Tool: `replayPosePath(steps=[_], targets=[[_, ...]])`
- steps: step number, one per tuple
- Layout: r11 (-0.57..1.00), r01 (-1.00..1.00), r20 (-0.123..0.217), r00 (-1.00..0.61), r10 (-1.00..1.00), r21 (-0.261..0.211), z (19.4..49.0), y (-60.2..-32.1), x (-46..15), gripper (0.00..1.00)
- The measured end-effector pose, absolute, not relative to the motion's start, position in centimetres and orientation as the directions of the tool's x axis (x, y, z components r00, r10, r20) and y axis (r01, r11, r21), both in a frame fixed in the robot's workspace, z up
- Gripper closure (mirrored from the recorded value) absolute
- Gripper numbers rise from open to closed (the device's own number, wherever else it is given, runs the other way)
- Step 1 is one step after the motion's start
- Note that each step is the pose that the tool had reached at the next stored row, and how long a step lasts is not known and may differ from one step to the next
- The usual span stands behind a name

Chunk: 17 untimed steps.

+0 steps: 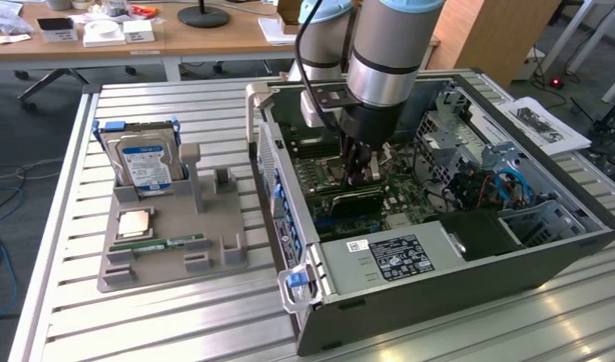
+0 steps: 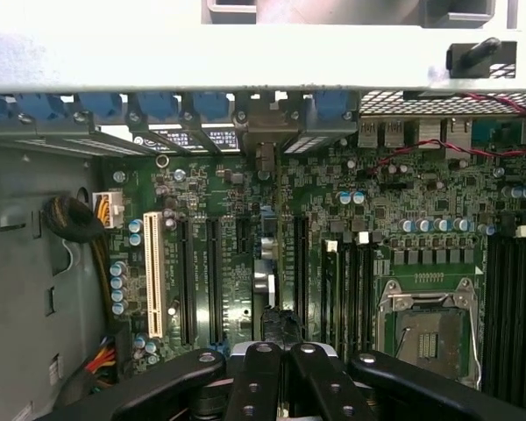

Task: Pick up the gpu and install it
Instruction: 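Press down on the gpu until it lock into place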

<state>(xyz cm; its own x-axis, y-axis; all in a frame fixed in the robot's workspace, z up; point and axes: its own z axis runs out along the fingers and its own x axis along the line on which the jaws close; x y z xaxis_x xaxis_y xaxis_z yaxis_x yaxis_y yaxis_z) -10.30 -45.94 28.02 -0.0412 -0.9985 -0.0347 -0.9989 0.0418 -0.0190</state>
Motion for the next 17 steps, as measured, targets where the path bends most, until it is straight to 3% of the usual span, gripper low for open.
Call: replayPosePath(steps=[17], targets=[[0.042,-0.999,-0.035,-0.041,-0.999,-0.019,27.99,-45.84,-10.29,0.89]])
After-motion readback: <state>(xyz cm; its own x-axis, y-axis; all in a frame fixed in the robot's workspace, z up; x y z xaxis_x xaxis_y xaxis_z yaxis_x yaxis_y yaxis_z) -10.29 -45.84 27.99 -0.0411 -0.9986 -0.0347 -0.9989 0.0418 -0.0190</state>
